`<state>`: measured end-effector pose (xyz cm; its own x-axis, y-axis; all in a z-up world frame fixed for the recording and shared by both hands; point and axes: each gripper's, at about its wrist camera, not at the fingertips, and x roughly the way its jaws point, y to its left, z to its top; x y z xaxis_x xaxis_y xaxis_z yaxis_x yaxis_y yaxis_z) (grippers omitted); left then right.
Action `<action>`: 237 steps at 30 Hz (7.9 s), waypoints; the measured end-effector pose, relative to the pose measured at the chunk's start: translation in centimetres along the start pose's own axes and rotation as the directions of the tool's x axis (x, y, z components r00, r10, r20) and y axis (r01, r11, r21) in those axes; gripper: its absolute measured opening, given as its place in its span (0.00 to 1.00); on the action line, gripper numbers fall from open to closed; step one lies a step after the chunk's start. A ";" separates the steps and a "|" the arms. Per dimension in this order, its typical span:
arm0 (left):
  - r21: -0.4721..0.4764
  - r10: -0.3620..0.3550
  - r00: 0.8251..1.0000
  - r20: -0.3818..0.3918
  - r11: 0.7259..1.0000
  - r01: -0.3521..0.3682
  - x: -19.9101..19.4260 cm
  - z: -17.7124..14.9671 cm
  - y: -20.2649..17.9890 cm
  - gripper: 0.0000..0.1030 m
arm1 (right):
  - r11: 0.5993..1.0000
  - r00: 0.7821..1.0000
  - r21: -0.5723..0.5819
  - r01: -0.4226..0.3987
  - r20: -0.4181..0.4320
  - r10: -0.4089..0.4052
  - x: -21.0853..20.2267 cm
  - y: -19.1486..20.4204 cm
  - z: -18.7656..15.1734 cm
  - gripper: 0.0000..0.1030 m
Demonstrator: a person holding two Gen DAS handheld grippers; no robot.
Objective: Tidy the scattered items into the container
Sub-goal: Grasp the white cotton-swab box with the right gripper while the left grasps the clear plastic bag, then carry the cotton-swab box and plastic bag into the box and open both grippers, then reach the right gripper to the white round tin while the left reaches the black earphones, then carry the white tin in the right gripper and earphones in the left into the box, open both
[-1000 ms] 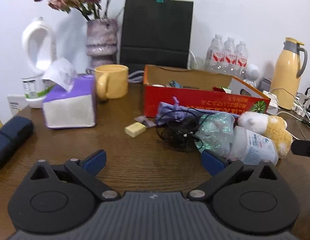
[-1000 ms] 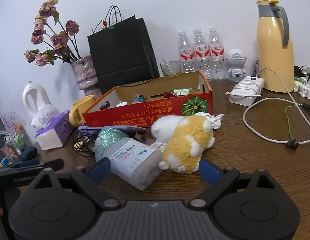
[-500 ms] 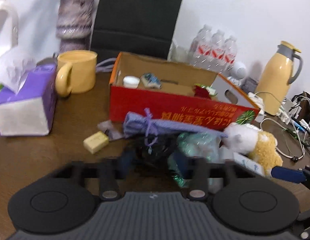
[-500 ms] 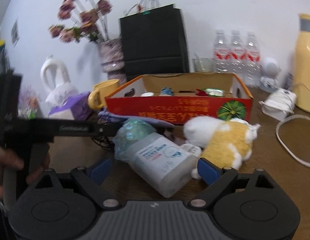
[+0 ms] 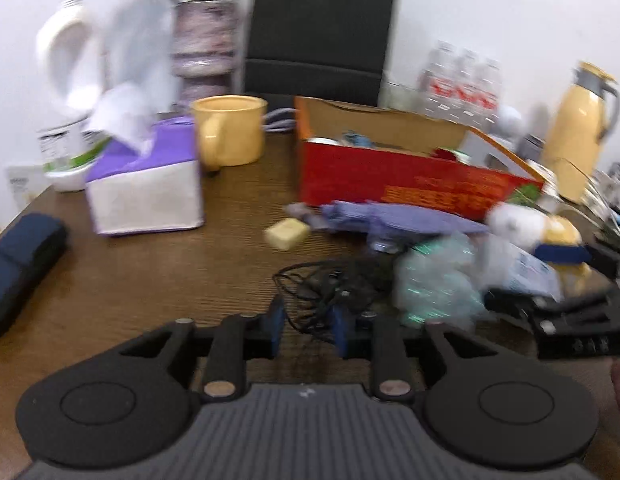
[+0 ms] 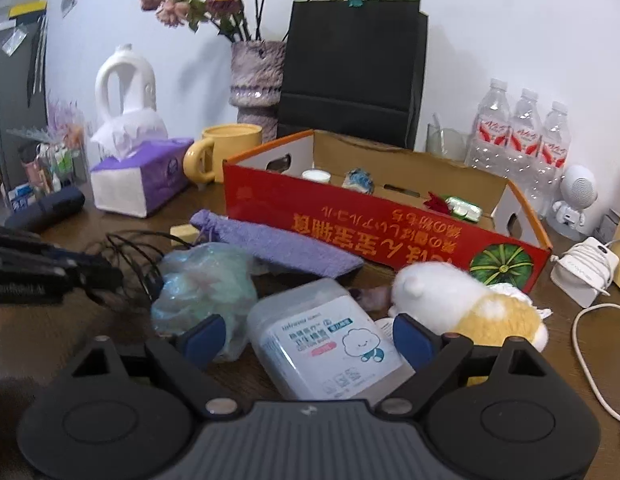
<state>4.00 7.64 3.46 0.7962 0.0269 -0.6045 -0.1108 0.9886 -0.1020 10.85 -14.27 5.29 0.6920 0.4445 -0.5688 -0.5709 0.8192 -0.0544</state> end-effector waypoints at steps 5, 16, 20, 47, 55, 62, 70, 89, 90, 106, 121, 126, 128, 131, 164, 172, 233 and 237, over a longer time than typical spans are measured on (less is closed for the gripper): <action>-0.044 -0.065 0.997 0.033 0.997 0.066 -2.0 0.3 1.1 0.74 | 1.000 0.998 -0.007 0.017 -0.062 -0.017 0.3 0.0 -0.9 0.65; 0.207 -0.326 0.945 0.014 0.926 0.316 -3.3 0.3 -6.6 0.77 | 0.991 0.999 0.125 0.043 -0.021 -0.041 -3.6 -1.2 -3.2 0.61; 0.159 -0.301 0.953 -0.046 0.939 0.304 -0.3 0.0 -8.5 0.69 | 0.984 0.998 0.168 0.062 -0.001 -0.063 -5.5 -2.2 -3.4 0.61; 0.126 -0.322 0.946 -0.039 0.938 0.324 -1.7 -1.2 -8.7 0.35 | 0.975 0.996 0.201 0.091 -0.005 -0.092 -7.3 -2.8 -6.0 0.77; 0.077 -0.260 0.964 0.054 0.964 0.256 -3.9 -0.3 -6.0 0.36 | 0.977 0.993 0.179 0.116 -0.047 -0.109 -5.6 -2.4 -6.3 0.62; 0.090 -0.230 0.962 0.144 0.972 0.219 -5.3 1.6 -6.0 0.36 | 0.972 0.999 0.230 0.040 0.010 -0.044 -7.9 -1.9 -6.3 0.61; 0.108 -0.282 0.946 0.161 0.957 0.267 -2.9 11.0 -7.7 0.37 | 0.952 0.973 0.302 0.052 0.200 -0.116 -11.7 -6.5 2.0 0.62; 0.111 -0.094 0.958 -0.270 0.986 0.128 20.2 17.5 -12.5 0.38 | 0.957 0.962 0.228 0.179 -0.243 -0.122 11.3 -15.4 12.6 0.62; 0.104 -0.096 0.953 -0.288 0.986 0.131 20.7 17.4 -12.4 0.38 | 0.958 0.955 0.225 0.178 -0.273 -0.114 12.4 -15.5 12.3 0.62; 0.005 -0.132 0.937 -0.323 0.990 0.142 19.4 19.1 -10.2 0.77 | 0.954 0.918 0.256 0.160 -0.393 -0.048 14.3 -15.4 12.6 0.70; 0.061 0.080 0.962 -0.261 0.996 -0.067 10.3 25.8 -7.5 1.00 | 0.885 0.972 0.458 0.086 -0.234 0.027 3.7 -18.1 22.6 0.87; 0.026 0.077 0.993 -0.094 0.997 -0.075 6.8 22.6 -7.1 1.00 | 0.914 0.989 0.396 0.091 -0.145 -0.036 1.5 -16.3 21.4 0.87; 0.020 0.076 0.997 -0.026 0.997 -0.075 5.8 20.8 -7.0 1.00 | 0.928 0.995 0.366 0.074 -0.096 -0.042 0.4 -15.6 20.2 0.87; 0.015 0.057 0.998 0.014 0.998 -0.057 5.0 18.2 -6.6 1.00 | 0.944 0.996 0.318 0.084 -0.047 -0.073 -0.5 -14.3 18.3 0.87; 0.097 -0.022 0.974 0.223 0.995 0.000 -3.6 -2.4 -2.9 0.99 | 0.975 0.990 0.220 0.044 0.121 -0.072 -7.7 -1.5 -3.1 0.74; 0.065 -0.023 0.991 0.134 0.998 0.015 0.6 -1.0 -2.8 0.98 | 0.982 0.995 0.161 0.095 -0.002 -0.096 -2.7 -1.5 -1.5 0.71; 0.080 -0.075 0.970 0.232 0.995 0.058 -7.4 -2.5 -3.5 0.07 | 0.957 0.988 0.247 0.152 -0.064 -0.140 -0.1 -0.8 -2.3 0.37; 0.088 -0.076 0.962 0.263 0.995 0.054 -10.2 -3.8 -4.6 0.07 | 0.966 0.991 0.230 0.116 0.031 -0.127 -5.5 1.6 -3.5 0.37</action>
<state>-5.88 2.22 7.14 0.9307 -0.0100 -0.3656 -0.0146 0.9978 -0.0645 4.57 -16.74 5.45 0.7723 0.3480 -0.5315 -0.3696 0.9266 0.0696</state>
